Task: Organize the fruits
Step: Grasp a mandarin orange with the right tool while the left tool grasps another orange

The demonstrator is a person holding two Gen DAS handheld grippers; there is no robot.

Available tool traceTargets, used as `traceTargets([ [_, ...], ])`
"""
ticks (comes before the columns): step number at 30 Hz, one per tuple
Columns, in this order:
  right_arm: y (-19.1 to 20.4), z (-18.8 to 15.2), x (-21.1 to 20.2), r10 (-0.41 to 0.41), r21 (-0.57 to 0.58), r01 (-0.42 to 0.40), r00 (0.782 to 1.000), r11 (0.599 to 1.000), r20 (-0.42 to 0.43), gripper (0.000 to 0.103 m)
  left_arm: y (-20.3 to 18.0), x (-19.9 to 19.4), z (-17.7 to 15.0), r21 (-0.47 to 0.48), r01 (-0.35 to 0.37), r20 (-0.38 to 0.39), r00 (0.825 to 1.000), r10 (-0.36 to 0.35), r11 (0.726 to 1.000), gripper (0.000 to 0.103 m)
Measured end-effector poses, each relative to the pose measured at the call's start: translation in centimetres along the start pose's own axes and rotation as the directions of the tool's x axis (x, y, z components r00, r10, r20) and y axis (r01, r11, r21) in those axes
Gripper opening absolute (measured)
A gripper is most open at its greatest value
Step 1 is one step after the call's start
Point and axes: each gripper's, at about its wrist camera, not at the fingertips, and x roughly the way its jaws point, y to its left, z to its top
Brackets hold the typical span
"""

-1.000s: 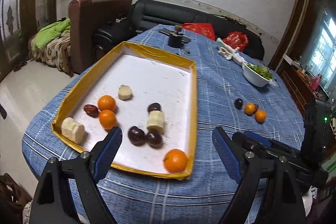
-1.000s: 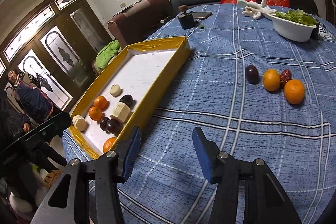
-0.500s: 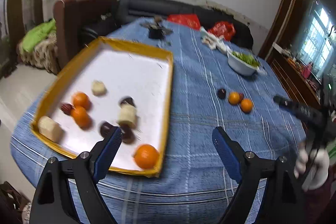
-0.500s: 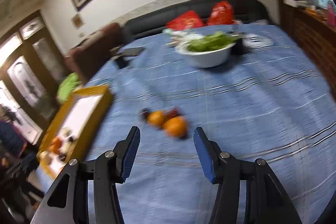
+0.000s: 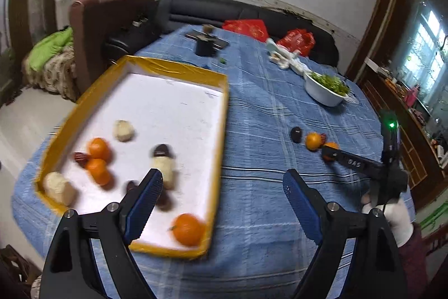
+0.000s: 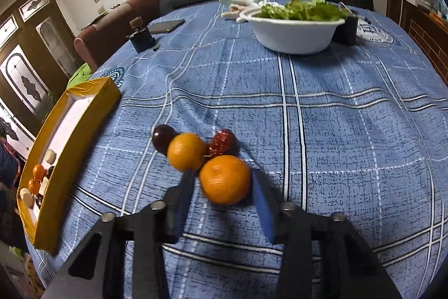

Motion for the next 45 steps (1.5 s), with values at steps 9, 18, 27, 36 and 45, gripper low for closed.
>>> traceTargets([
  [9, -1.6, 0.0, -2.9, 0.025, 0.064, -0.030, 0.997, 0.997, 0.077, 0.040, -10.0, 7.0, 2.2, 0.232, 0.070, -0.059, 0.997, -0.058, 0.970, 0.085],
  [18, -6.8, 0.5, -3.7, 0.015, 0.239, -0.034, 0.997, 0.970, 0.080, 0.040, -16.7, 14.9, 3.8, 0.393, 0.146, -0.147, 0.985, -0.095, 0.908, 0.047],
  [27, -6.9, 0.3, -3.2, 0.025, 0.249, -0.039, 0.998, 0.968, 0.059, 0.040, -17.1, 19.0, 2.8, 0.406, 0.199, -0.227, 0.967, -0.112, 0.892, 0.036],
  [36, -7.0, 0.4, -2.6, 0.011, 0.249, -0.023, 0.999, 0.968, 0.047, 0.040, -15.5, 17.4, 2.6, 0.318, 0.198, -0.198, 0.970, -0.140, 0.927, 0.030],
  [45, -5.7, 0.2, -3.1, 0.042, 0.198, -0.059, 0.995, 0.978, 0.086, 0.040, -11.0, 12.3, 1.8, 0.199, 0.163, -0.136, 0.981, -0.137, 0.966, 0.030],
])
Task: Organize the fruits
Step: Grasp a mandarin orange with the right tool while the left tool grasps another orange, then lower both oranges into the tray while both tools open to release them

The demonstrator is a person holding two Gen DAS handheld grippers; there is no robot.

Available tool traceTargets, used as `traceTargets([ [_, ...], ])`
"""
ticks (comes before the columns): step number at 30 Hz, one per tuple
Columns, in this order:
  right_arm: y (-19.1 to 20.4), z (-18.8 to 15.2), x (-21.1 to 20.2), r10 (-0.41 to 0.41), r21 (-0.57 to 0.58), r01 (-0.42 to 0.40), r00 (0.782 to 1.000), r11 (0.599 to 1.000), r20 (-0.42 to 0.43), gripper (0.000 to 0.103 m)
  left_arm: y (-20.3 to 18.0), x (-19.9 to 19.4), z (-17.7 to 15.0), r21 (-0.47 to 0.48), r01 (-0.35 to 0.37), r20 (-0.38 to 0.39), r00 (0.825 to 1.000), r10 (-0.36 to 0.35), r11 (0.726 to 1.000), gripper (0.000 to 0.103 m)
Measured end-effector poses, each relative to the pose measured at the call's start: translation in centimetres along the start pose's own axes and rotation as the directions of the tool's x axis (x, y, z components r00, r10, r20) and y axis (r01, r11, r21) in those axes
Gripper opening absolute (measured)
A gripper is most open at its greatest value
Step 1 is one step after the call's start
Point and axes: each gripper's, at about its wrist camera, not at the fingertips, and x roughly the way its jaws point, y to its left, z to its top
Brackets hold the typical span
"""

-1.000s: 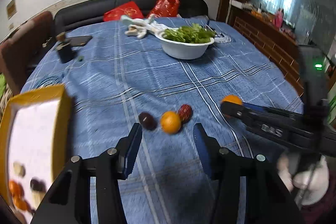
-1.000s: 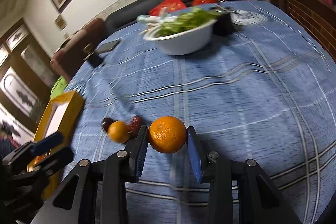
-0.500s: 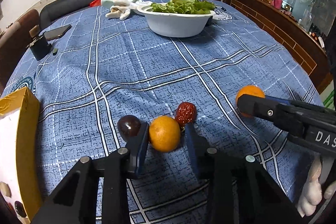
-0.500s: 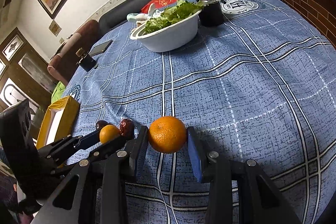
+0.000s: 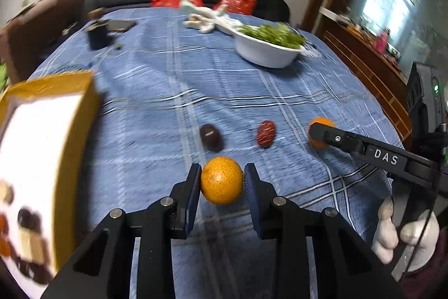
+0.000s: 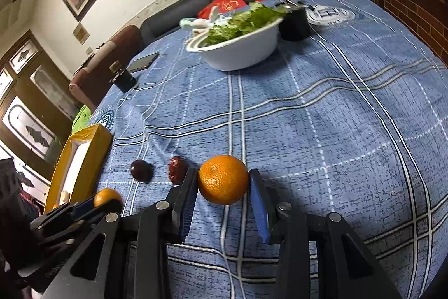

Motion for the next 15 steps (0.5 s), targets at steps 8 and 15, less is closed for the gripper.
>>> traceTargets([
  [8, 1.0, -0.4, -0.1, 0.006, -0.033, -0.006, 1.000, 0.999, 0.014, 0.040, 4.7, -6.1, -2.5, -0.131, -0.069, 0.087, 0.993, 0.081, 0.989, 0.030],
  [15, 2.9, -1.7, 0.7, -0.032, -0.098, 0.034, 0.999, 0.995, 0.024, 0.040, 9.9, -12.3, -4.8, -0.235, -0.086, 0.183, 0.974, 0.131, 0.968, 0.030],
])
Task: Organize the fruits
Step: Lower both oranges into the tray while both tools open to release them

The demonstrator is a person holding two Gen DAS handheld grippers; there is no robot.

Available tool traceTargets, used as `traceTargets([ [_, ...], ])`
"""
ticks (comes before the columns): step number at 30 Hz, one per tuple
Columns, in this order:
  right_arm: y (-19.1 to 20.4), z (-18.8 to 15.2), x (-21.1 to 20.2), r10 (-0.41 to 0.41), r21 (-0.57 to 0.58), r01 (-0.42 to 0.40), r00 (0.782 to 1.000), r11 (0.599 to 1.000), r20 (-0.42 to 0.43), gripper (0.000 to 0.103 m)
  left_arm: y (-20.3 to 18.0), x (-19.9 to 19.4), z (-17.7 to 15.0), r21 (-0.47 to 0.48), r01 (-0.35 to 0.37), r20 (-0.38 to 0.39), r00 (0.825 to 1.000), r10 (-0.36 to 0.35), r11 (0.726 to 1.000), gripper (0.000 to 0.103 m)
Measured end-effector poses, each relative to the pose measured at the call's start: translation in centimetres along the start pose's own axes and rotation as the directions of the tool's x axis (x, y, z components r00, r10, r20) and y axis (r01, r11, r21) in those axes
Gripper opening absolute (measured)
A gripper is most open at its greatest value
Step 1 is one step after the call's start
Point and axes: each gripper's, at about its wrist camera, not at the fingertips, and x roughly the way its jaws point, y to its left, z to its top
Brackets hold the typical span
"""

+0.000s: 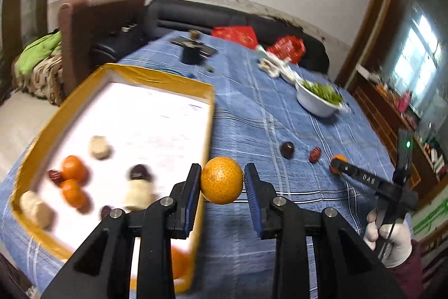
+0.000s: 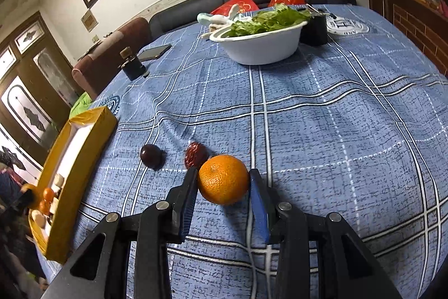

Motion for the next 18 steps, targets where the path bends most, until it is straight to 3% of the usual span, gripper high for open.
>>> traceTargets([
  [4, 1.5, -0.8, -0.7, -0.036, -0.058, 0.039, 0.999, 0.998, 0.041, 0.040, 2.7, -1.8, -0.5, -0.061, 0.005, 0.028, 1.000, -0.003, 0.998, 0.030],
  [7, 2.7, -1.5, -1.4, -0.037, -0.096, 0.041, 0.998, 0.994, 0.047, 0.040, 4.2, -2.9, -0.6, -0.090, -0.031, 0.045, 0.998, 0.035, 0.995, 0.030],
  [10, 4.5, -2.6, -2.4, -0.006, -0.129, 0.010, 0.999, 0.992, 0.033, 0.040, 5.1, -3.5, -0.4, -0.099, -0.071, 0.061, 0.995, 0.077, 0.993, 0.031],
  [15, 8.7, -4.5, -4.3, 0.089, -0.172, -0.090, 0.996, 0.981, -0.008, 0.040, 7.0, -4.0, -1.2, -0.116, -0.071, 0.076, 0.994, 0.080, 0.991, 0.031],
  [18, 11.9, -5.1, -5.3, 0.132, -0.223, -0.131, 0.991, 0.966, -0.014, 0.041, 9.4, -4.7, -1.3, -0.175, -0.070, 0.074, 0.994, 0.084, 0.982, 0.031],
])
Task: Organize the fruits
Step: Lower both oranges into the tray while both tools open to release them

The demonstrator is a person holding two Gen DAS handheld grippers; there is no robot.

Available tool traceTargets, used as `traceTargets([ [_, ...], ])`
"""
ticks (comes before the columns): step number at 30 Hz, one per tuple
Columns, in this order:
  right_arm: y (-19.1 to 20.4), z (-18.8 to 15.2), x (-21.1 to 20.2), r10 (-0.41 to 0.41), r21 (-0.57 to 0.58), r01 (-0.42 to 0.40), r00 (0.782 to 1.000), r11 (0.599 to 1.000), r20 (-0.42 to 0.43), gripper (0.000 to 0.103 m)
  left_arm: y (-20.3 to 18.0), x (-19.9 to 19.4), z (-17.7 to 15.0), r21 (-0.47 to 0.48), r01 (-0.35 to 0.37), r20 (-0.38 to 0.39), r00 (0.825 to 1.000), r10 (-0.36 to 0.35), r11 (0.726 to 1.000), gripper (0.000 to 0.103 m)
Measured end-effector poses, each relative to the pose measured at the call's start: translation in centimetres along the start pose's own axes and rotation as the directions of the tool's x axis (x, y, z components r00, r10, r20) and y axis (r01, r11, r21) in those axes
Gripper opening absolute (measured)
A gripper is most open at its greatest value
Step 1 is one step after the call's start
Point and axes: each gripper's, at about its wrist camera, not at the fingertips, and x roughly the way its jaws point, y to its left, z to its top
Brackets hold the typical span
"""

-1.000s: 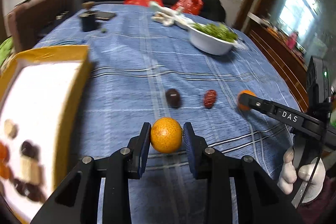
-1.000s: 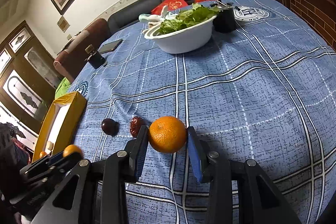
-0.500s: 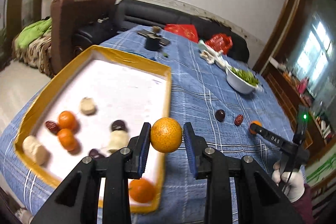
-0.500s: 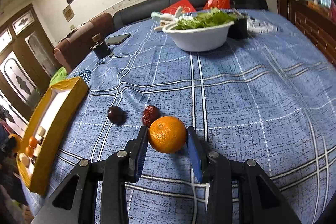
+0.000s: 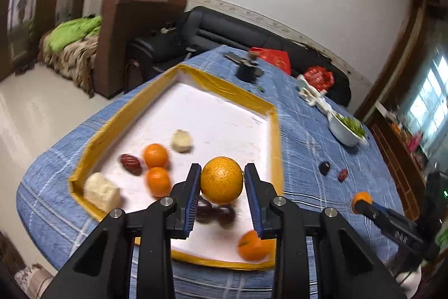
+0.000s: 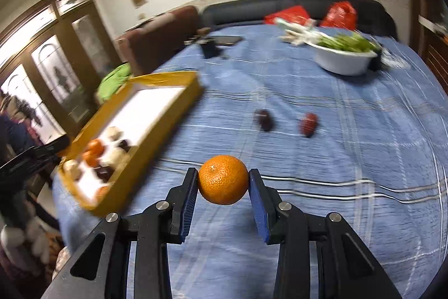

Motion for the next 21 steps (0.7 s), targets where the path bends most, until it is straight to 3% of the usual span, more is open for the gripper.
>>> traceTargets([
  [6, 7.1, 1.1, 2.2, 0.089, -0.111, -0.093, 0.995, 0.989, -0.043, 0.041, 4.6, -0.6, 0.5, -0.074, -0.079, -0.011, 0.997, 0.079, 0.994, 0.031],
  [11, 12.0, 0.9, 5.6, 0.131, -0.173, -0.146, 0.986, 0.974, -0.099, 0.041, 5.5, 0.9, -0.4, -0.068, -0.069, -0.060, 0.996, 0.065, 0.995, 0.031],
  [14, 14.0, 0.8, 7.3, 0.129, -0.210, -0.154, 0.984, 0.965, -0.125, 0.041, 5.4, 1.8, -0.6, -0.053, -0.074, -0.078, 0.995, 0.070, 0.996, 0.031],
  [18, 15.7, 0.7, 9.1, 0.068, -0.275, -0.105, 0.988, 0.956, -0.138, 0.041, 5.4, 3.1, -0.7, -0.039, -0.093, -0.096, 0.991, 0.089, 0.995, 0.031],
  [21, 16.0, 0.6, 10.5, 0.039, -0.292, -0.084, 0.987, 0.953, -0.156, 0.041, 5.7, 3.6, -0.8, -0.043, -0.100, -0.105, 0.990, 0.095, 0.994, 0.036],
])
